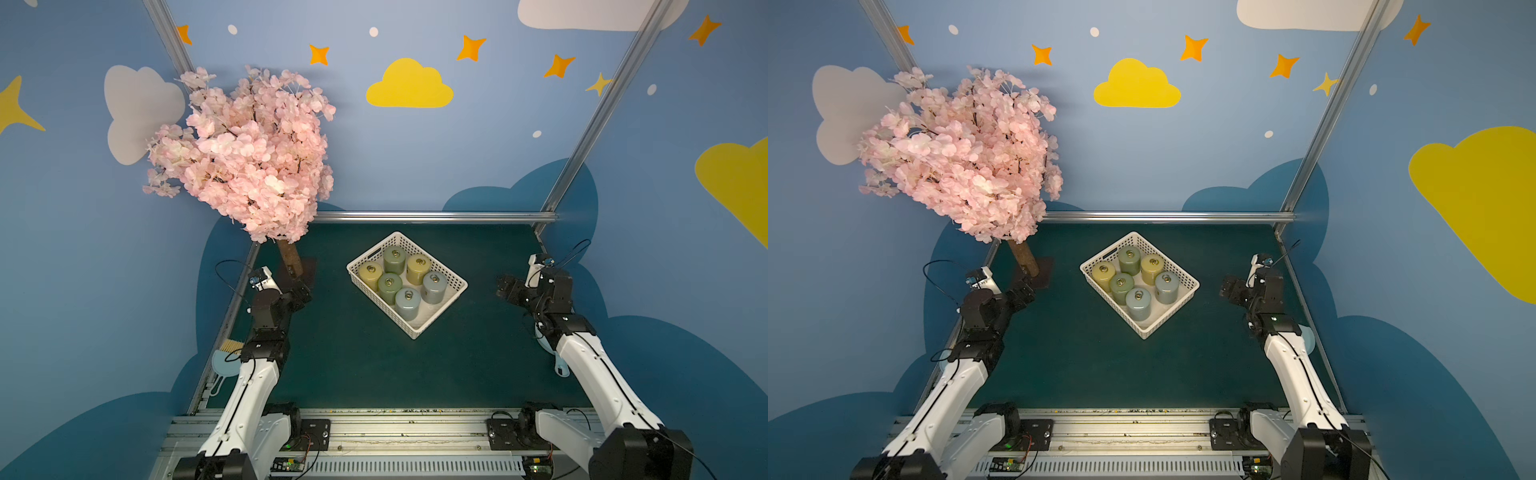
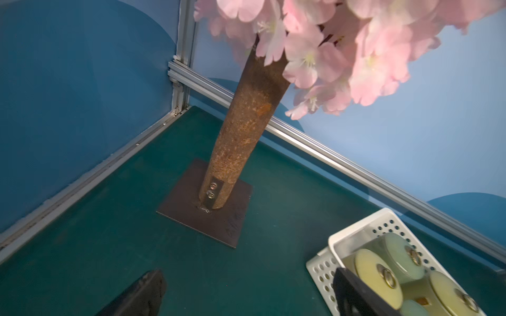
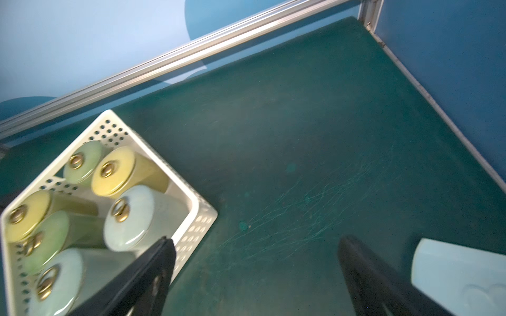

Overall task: Take the tea canister out of the basket
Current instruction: Adjust the basket at the center of the board.

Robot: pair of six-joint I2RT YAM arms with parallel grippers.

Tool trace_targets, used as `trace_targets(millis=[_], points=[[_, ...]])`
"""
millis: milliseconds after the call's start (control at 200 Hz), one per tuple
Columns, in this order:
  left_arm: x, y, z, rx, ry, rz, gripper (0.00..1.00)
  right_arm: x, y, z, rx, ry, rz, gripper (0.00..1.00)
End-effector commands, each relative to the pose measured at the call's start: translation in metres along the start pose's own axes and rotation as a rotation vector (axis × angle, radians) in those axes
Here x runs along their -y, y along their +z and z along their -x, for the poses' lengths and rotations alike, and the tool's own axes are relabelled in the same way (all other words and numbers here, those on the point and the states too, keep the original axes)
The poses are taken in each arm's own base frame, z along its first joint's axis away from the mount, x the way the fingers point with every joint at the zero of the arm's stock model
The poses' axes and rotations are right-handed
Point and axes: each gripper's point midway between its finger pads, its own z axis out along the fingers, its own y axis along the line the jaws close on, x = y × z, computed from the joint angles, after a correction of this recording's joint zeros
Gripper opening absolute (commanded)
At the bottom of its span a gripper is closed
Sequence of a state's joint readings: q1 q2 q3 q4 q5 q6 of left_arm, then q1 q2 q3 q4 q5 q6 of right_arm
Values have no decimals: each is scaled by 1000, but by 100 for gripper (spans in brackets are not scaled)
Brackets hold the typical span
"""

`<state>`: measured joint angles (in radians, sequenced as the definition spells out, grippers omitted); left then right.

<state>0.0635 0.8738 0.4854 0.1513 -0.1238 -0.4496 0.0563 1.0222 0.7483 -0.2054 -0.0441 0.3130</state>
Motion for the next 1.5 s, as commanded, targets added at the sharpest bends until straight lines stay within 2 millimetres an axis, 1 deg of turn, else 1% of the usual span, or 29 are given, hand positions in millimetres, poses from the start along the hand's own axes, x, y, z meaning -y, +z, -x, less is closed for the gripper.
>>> trace_targets(millis=[0, 90, 140, 345, 466, 571, 661, 721, 771, 841, 946, 1051, 1171, 1211, 1312, 1492], points=[[12, -9, -24, -115, -31, -83, 100, -19, -14, -17, -78, 56, 62, 98], [25, -13, -26, -146, -17, -151, 100, -31, -19, -24, -126, 69, 53, 98], [31, -14, -27, -163, -14, -178, 100, -40, -20, -30, -164, 67, 56, 98], [57, -16, -32, -239, 24, -271, 100, -75, -15, -59, -271, 42, 44, 98], [68, -15, -36, -264, 43, -306, 100, -93, -12, -73, -301, 28, 52, 94], [75, -13, -38, -280, 53, -330, 100, -102, -8, -85, -330, -2, 34, 94], [82, -12, -39, -298, 54, -346, 100, -108, -2, -95, -360, -33, 4, 91], [85, -11, -40, -311, 55, -348, 100, -114, 4, -101, -380, -45, -5, 91], [91, -12, -43, -333, 55, -379, 100, -119, 8, -104, -393, -47, -1, 90], [92, -11, -44, -347, 52, -379, 100, -126, 13, -105, -399, -50, -1, 89], [93, -9, -47, -360, 48, -383, 100, -130, 23, -109, -415, -36, -20, 88], [94, -7, -49, -374, 48, -385, 100, -132, 31, -113, -437, -18, -35, 82], [96, -2, -53, -392, 62, -392, 100, -134, 41, -124, -470, 3, -46, 77], [95, 0, -54, -394, 68, -388, 100, -134, 45, -127, -482, 6, -53, 73], [97, 2, -54, -397, 78, -394, 100, -134, 50, -133, -510, 8, -72, 66], [99, 2, -52, -397, 103, -402, 100, -135, 58, -136, -525, 13, -91, 55]])
